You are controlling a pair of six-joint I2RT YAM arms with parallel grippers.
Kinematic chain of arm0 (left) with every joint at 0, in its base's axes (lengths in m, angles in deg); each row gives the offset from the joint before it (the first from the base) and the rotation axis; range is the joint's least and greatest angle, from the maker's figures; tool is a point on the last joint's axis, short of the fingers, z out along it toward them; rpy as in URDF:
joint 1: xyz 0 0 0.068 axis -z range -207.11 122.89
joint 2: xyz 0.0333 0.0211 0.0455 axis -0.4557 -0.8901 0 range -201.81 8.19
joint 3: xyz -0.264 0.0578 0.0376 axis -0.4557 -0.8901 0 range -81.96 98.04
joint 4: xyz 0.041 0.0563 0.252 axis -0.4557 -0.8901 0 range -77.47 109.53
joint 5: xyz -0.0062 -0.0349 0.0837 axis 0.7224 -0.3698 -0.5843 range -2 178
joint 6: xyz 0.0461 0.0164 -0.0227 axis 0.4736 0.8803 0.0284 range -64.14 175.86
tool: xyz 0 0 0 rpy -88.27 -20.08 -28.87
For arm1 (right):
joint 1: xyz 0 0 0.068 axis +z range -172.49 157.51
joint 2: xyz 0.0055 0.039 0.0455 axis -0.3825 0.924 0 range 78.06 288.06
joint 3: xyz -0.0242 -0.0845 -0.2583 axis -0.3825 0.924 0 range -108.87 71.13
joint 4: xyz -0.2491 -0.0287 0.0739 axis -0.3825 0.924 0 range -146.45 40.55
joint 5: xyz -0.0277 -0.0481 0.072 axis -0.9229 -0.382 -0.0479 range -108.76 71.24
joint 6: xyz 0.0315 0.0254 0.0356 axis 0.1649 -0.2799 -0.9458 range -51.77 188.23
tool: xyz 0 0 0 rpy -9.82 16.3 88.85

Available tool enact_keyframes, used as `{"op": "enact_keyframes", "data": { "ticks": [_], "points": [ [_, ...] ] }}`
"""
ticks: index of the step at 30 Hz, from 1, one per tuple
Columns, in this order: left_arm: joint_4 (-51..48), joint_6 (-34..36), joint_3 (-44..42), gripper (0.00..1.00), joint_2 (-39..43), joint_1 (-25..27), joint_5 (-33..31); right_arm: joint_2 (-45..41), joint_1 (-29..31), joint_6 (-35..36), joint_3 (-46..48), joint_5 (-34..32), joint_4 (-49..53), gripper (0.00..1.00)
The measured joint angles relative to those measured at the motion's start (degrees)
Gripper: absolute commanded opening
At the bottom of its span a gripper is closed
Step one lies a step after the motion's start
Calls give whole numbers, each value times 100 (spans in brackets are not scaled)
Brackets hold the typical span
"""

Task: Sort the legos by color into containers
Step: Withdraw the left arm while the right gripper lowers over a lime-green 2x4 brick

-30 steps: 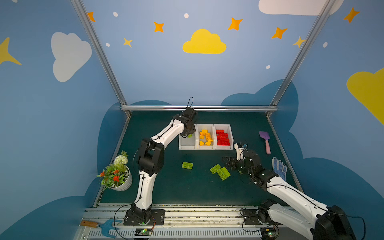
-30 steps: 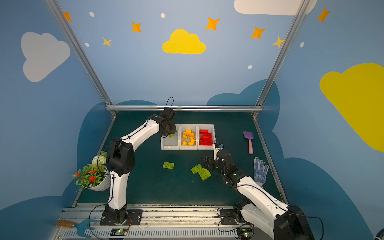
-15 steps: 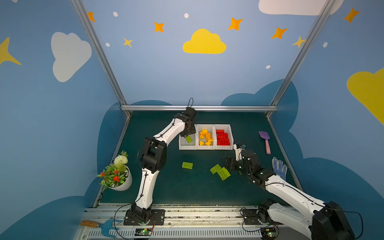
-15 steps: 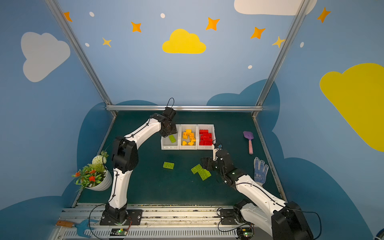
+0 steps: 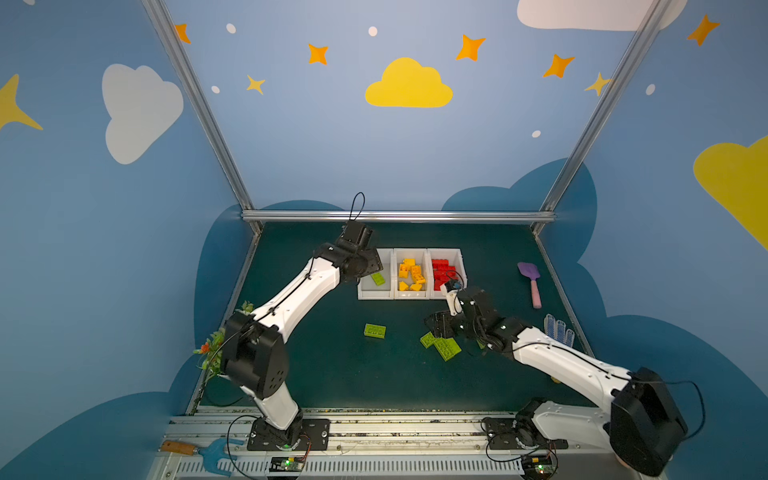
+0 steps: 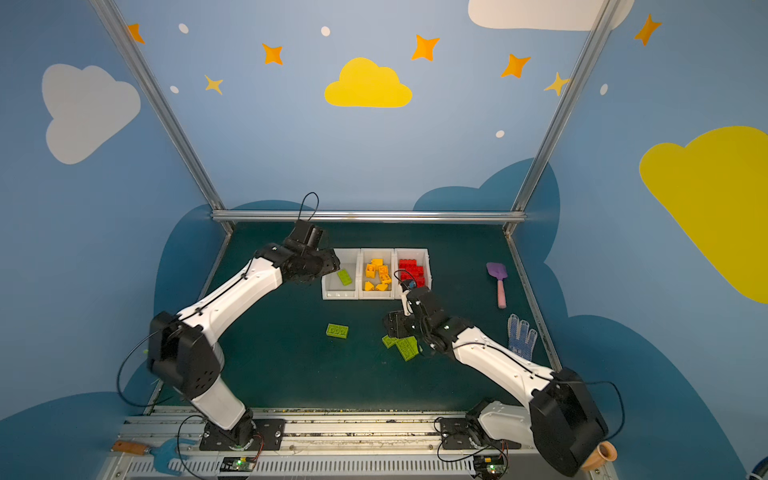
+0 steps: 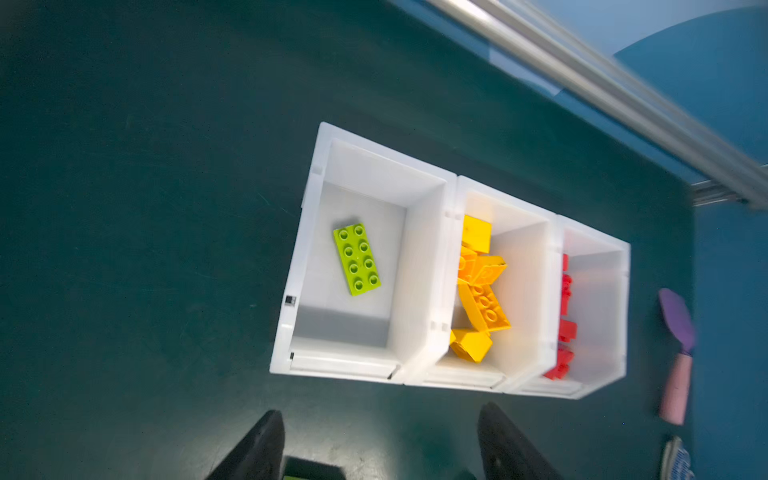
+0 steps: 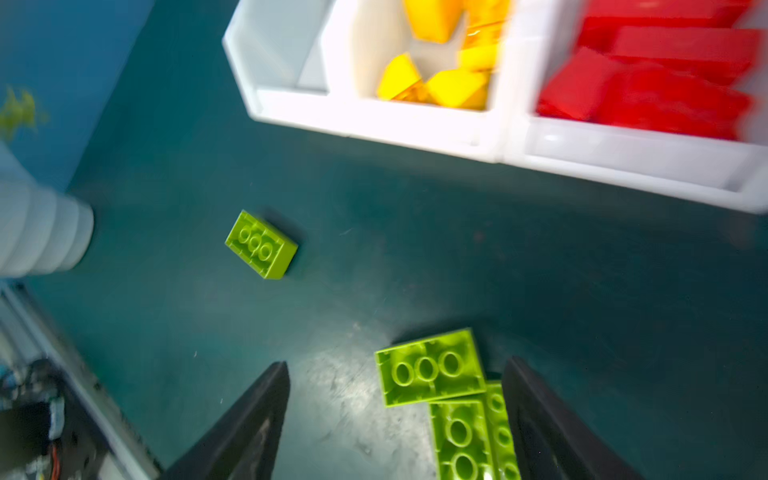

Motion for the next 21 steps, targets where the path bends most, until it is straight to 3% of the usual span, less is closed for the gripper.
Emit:
{"op": "enact_keyframes", "data": {
  "ticks": [10,16,21],
  "points": [
    [278,-181,-2243,88,2920,39,22,1580,391,977,-1285,549,409,81],
    [380,-94,-3073,100,4889,9,-42,2483,466,1338,-2033,734,562,81],
    [223,76,-3442,100,6218,-28,-236,3095,533,1502,-2688,815,748,81]
  ]
}}
